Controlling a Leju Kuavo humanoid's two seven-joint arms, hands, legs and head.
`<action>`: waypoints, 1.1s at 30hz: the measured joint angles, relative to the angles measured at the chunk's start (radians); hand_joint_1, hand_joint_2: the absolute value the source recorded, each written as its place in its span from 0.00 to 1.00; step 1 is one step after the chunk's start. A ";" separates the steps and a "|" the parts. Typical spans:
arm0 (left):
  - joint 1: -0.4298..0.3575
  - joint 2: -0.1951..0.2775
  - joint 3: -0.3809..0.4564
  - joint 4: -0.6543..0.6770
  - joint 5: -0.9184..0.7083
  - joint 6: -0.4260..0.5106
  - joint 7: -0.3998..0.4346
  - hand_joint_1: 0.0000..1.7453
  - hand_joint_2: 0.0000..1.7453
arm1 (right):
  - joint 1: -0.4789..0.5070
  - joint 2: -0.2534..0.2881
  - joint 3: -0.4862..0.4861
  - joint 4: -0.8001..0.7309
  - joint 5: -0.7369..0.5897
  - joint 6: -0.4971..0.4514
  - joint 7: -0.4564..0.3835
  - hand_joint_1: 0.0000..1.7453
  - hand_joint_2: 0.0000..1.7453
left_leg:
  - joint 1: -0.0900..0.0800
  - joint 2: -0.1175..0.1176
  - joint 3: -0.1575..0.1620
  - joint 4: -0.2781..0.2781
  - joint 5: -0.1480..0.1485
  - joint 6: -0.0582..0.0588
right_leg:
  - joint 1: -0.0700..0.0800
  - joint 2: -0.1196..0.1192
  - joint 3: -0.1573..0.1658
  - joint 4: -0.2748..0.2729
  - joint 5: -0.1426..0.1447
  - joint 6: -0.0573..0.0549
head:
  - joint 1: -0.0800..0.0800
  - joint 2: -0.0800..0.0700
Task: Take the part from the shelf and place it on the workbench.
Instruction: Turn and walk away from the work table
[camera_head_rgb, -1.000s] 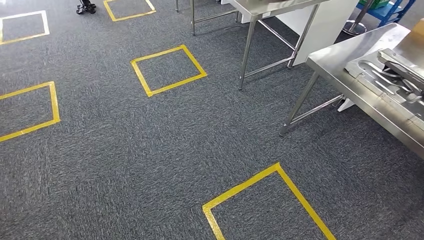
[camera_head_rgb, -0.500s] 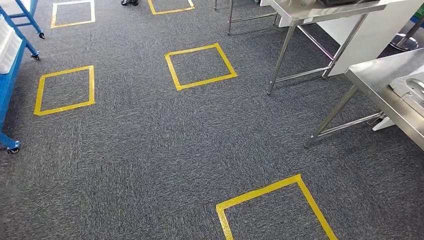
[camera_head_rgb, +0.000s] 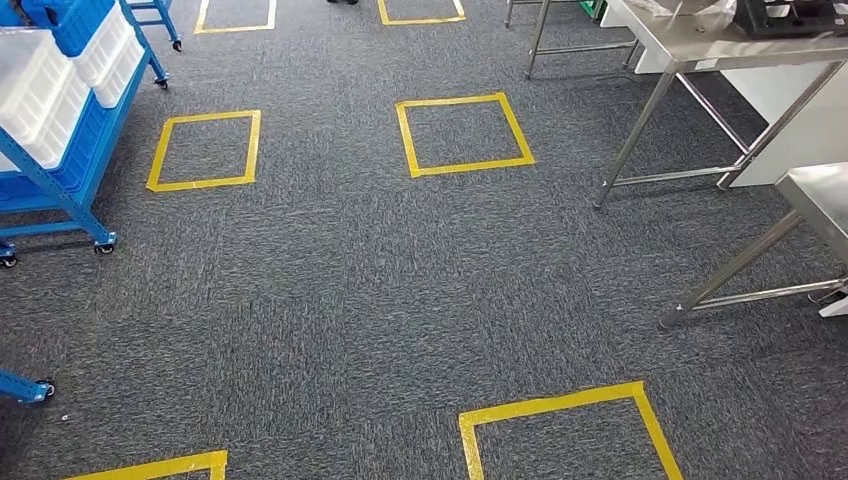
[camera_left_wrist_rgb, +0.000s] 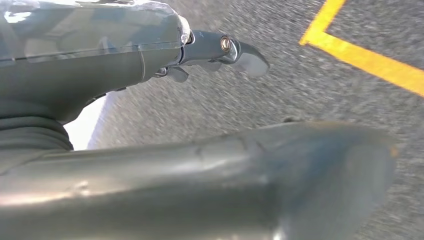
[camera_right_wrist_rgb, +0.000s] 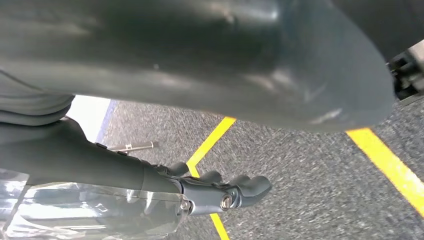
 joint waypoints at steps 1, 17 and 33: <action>0.001 0.003 0.006 0.000 0.010 -0.016 -0.013 0.00 0.00 | -0.003 0.001 0.001 0.000 0.001 0.005 0.002 0.00 0.00 | 0.001 -0.008 -0.001 -0.003 0.004 0.007 | -0.003 0.017 -0.006 0.015 -0.014 0.005 | 0.000 0.000; 0.034 0.091 0.038 0.001 0.016 -0.274 -0.021 0.00 0.00 | -0.006 -0.030 -0.025 0.006 -0.039 0.046 -0.031 0.00 0.00 | 0.005 -0.114 -0.051 0.028 0.011 -0.023 | -0.007 0.142 -0.010 -0.023 0.033 -0.035 | 0.000 0.000; 0.025 0.183 -0.083 0.003 -0.153 -0.439 -0.010 0.00 0.00 | 0.096 -0.091 -0.215 0.015 -0.219 -0.025 -0.072 0.00 0.00 | 0.003 -0.019 0.029 -0.025 -0.004 0.008 | -0.003 0.050 -0.048 0.078 -0.041 0.002 | 0.000 0.000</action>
